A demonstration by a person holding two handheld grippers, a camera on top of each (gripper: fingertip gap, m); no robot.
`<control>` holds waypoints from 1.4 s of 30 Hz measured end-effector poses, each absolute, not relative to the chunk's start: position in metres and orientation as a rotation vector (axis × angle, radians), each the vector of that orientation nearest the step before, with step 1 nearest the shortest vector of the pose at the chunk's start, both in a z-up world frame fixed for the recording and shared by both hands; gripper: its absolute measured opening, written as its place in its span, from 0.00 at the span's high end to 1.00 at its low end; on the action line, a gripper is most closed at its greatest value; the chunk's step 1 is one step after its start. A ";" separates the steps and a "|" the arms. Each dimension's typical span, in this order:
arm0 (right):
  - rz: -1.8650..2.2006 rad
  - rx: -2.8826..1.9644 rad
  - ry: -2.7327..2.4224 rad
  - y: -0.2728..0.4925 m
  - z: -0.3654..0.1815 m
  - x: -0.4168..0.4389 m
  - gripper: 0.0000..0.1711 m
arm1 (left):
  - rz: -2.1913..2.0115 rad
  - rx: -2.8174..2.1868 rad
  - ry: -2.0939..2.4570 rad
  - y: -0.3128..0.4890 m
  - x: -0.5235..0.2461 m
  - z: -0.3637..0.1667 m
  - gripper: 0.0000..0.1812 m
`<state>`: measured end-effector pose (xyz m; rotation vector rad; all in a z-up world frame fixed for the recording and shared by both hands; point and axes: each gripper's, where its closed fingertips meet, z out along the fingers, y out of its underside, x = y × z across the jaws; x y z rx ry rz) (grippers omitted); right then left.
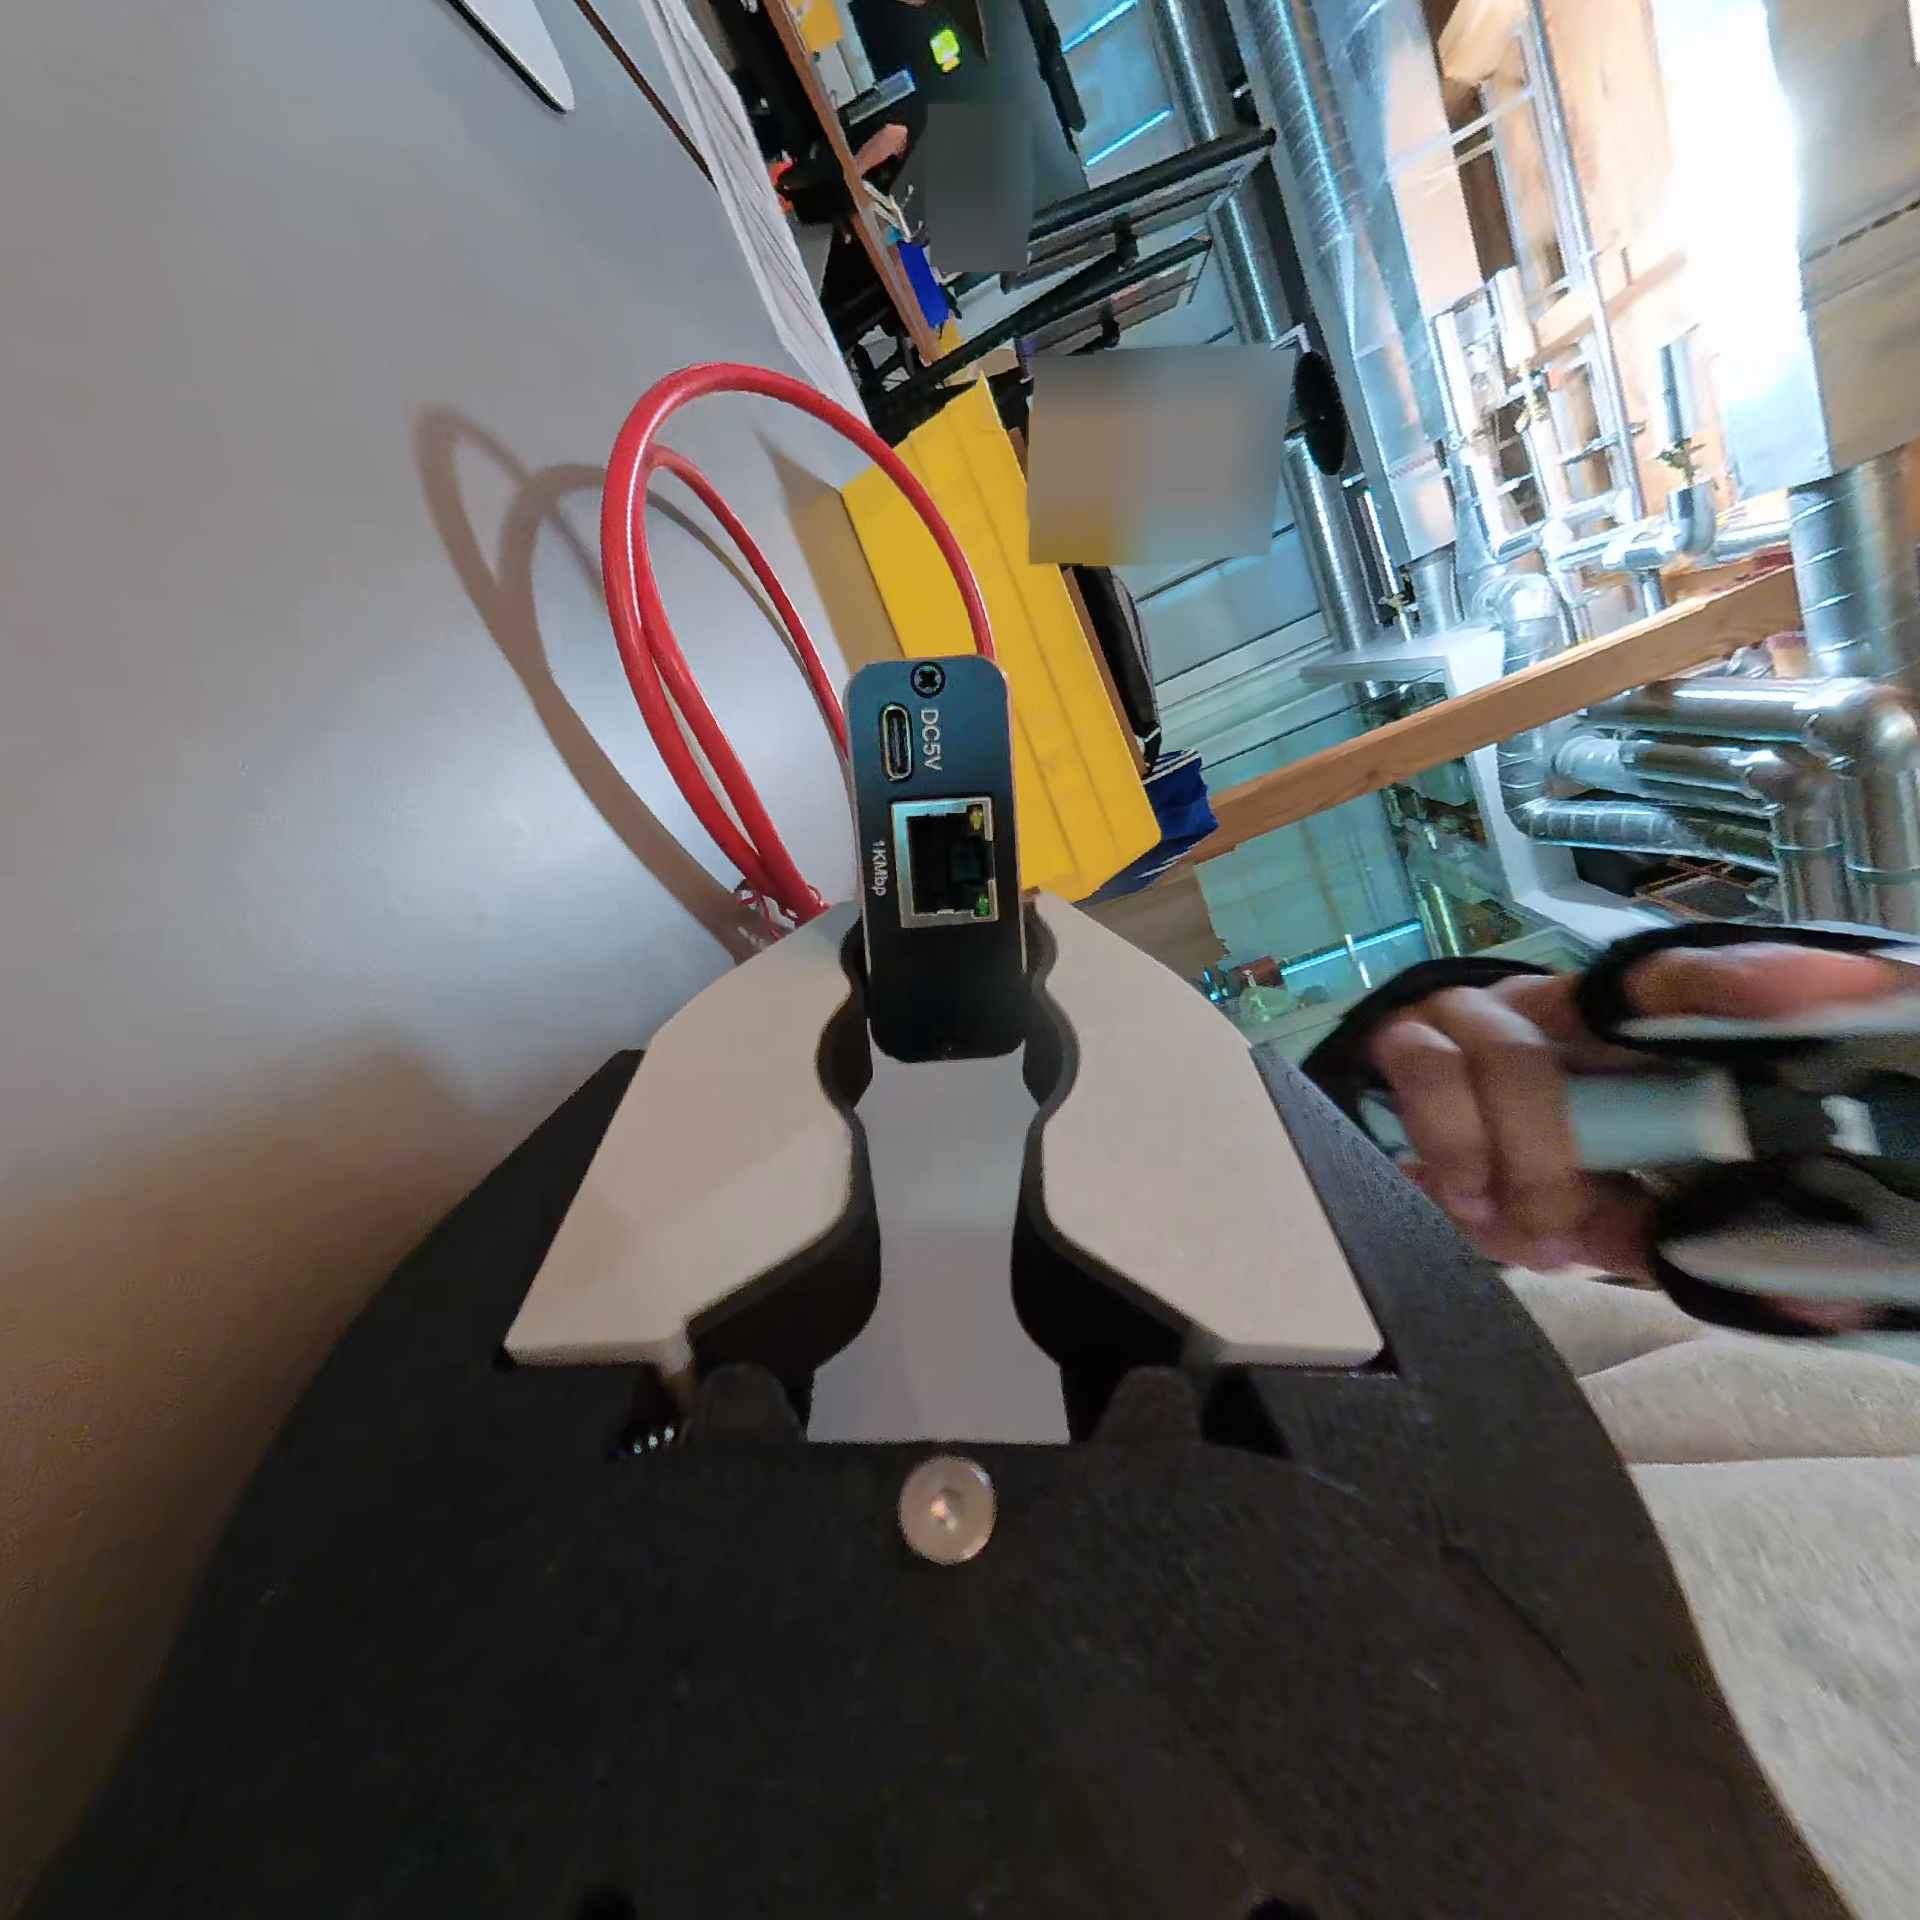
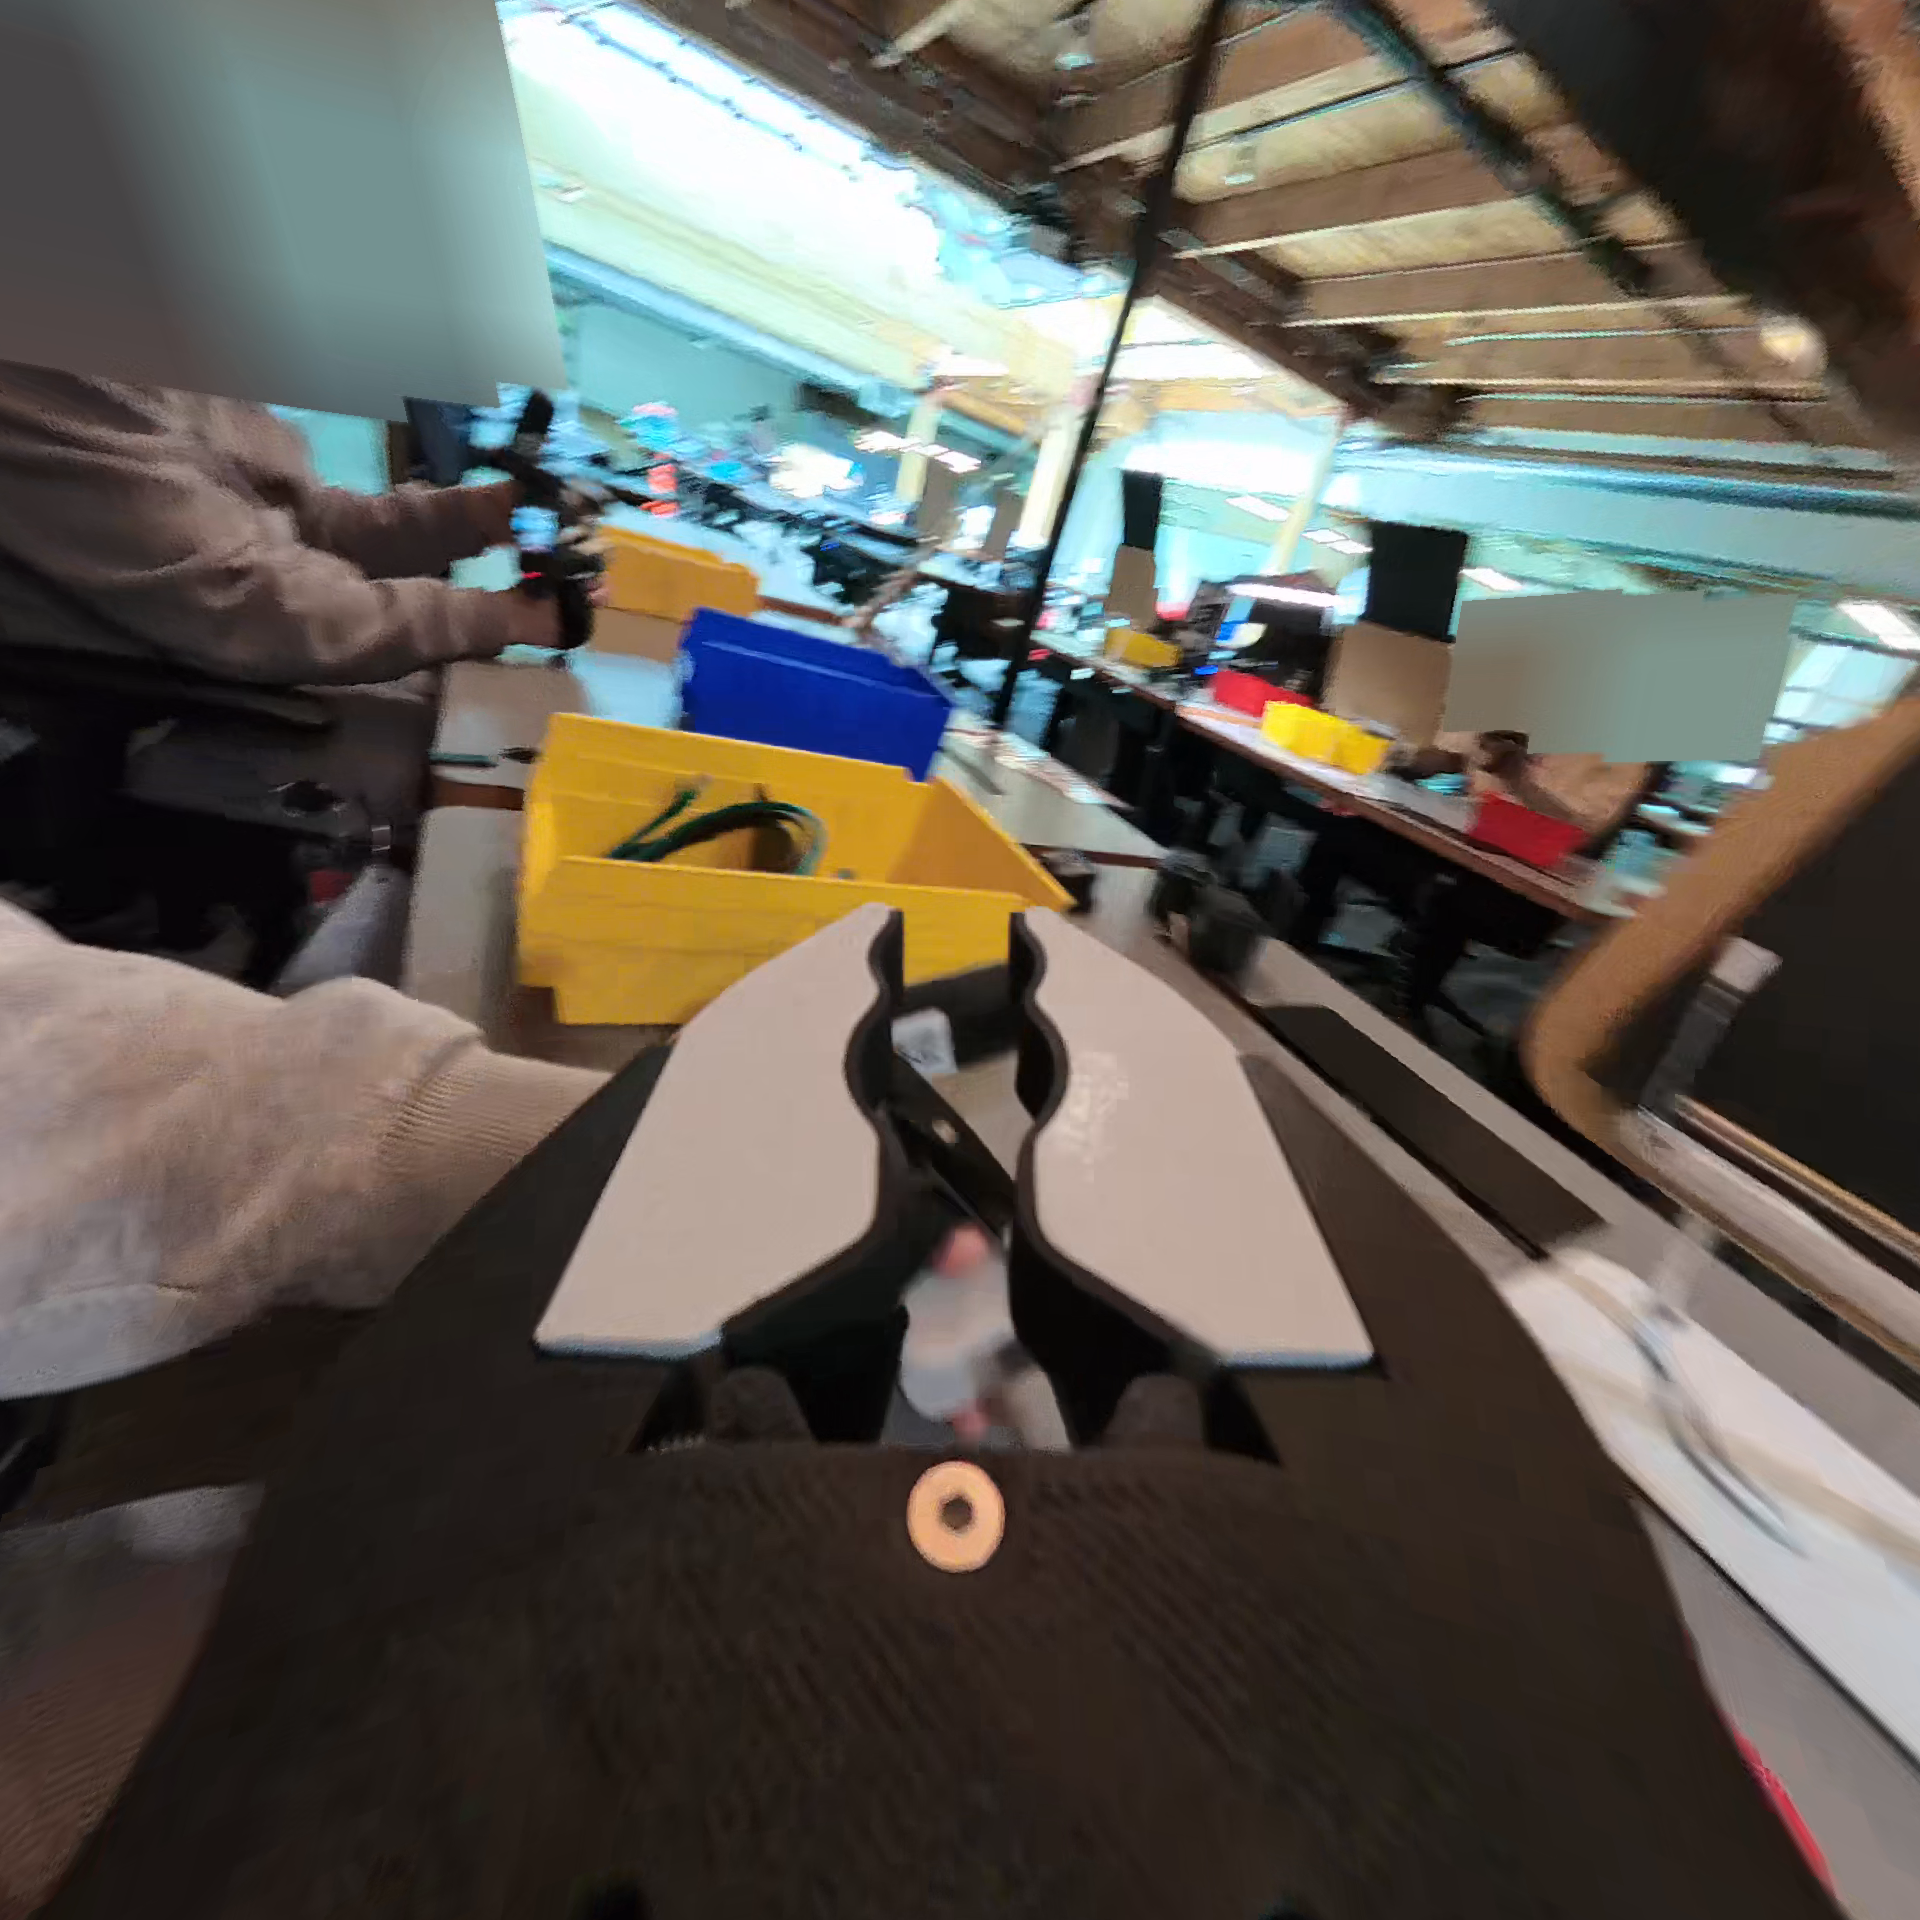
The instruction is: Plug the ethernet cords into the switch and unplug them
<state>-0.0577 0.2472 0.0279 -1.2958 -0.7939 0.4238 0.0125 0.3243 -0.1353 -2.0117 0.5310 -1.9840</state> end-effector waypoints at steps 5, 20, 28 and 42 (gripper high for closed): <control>0.617 -1.344 -1.017 0.288 0.047 -0.168 0.86 | -2.065 -1.974 0.491 0.326 0.009 -0.130 0.87; 0.412 -2.096 -1.455 0.449 -0.090 -0.290 0.72 | -2.165 -1.971 0.460 0.326 0.008 -0.127 0.87; 0.407 -2.320 -1.664 0.441 -0.120 -0.297 0.79 | -2.161 -1.987 0.463 0.326 0.009 -0.128 0.87; 1.046 -1.697 -1.106 0.435 0.066 -0.283 0.93 | -2.160 -1.985 0.470 0.325 0.008 -0.128 0.87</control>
